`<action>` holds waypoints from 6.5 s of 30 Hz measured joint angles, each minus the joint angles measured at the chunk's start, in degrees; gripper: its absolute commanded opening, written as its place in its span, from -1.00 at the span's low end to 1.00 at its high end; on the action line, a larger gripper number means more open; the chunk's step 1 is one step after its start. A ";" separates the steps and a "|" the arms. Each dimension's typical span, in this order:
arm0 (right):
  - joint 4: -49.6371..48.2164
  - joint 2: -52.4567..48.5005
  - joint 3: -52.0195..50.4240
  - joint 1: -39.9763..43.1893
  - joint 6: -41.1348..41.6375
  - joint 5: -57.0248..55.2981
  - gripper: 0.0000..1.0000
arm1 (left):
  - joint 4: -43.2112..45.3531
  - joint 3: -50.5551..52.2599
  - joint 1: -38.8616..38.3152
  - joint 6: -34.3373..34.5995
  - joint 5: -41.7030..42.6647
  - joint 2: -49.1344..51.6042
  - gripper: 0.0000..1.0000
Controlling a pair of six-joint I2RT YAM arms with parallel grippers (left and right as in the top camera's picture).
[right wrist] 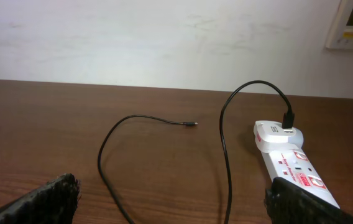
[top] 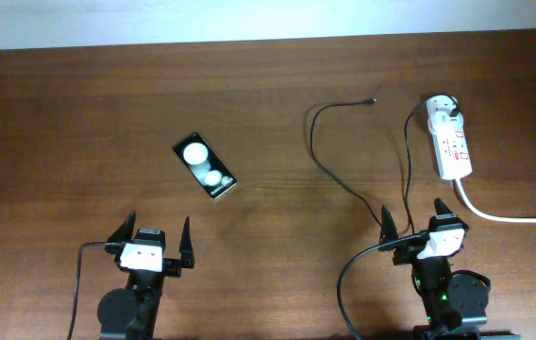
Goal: Plug charger to phone and switch on socket
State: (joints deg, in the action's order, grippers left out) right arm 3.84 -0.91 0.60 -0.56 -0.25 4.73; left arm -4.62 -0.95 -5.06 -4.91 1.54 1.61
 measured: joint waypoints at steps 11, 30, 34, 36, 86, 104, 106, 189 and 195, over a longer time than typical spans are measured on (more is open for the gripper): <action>0.00 0.00 0.00 0.00 -0.02 -0.02 0.97 | -0.07 0.00 0.00 -0.02 -0.94 0.00 0.98; 0.02 0.00 0.00 0.00 -0.02 0.00 0.97 | 2.84 -0.02 0.00 1.29 -1.14 0.00 0.98; 0.02 0.00 0.00 0.00 -0.04 0.00 0.98 | -1.22 -4.72 0.00 4.33 -1.05 0.00 0.98; 0.02 0.00 0.00 0.00 -0.02 0.00 0.98 | -7.17 -9.46 0.00 4.76 -1.05 0.07 0.98; 0.02 0.22 0.00 0.04 0.00 -0.22 0.98 | -65.61 -95.65 -7.13 46.80 -7.34 108.96 0.98; 0.02 0.22 0.00 0.04 -0.02 -0.24 0.98 | -56.78 -95.65 -7.13 48.19 -4.33 120.72 0.98; 0.02 0.22 0.00 0.04 -0.02 -0.24 0.97 | -55.91 -95.65 -7.13 48.52 -4.31 120.72 0.98; 0.02 0.22 0.00 0.04 -0.02 -0.22 0.98 | -78.73 -92.41 -7.26 42.75 10.10 85.64 0.41; 0.02 0.22 0.00 0.04 -0.02 -0.24 0.98 | -78.75 -92.43 -7.26 36.89 19.32 94.86 0.42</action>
State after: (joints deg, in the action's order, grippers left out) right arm 3.86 -0.69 0.60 -0.51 -0.27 4.49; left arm -83.37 -93.38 -12.32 31.99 20.86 96.47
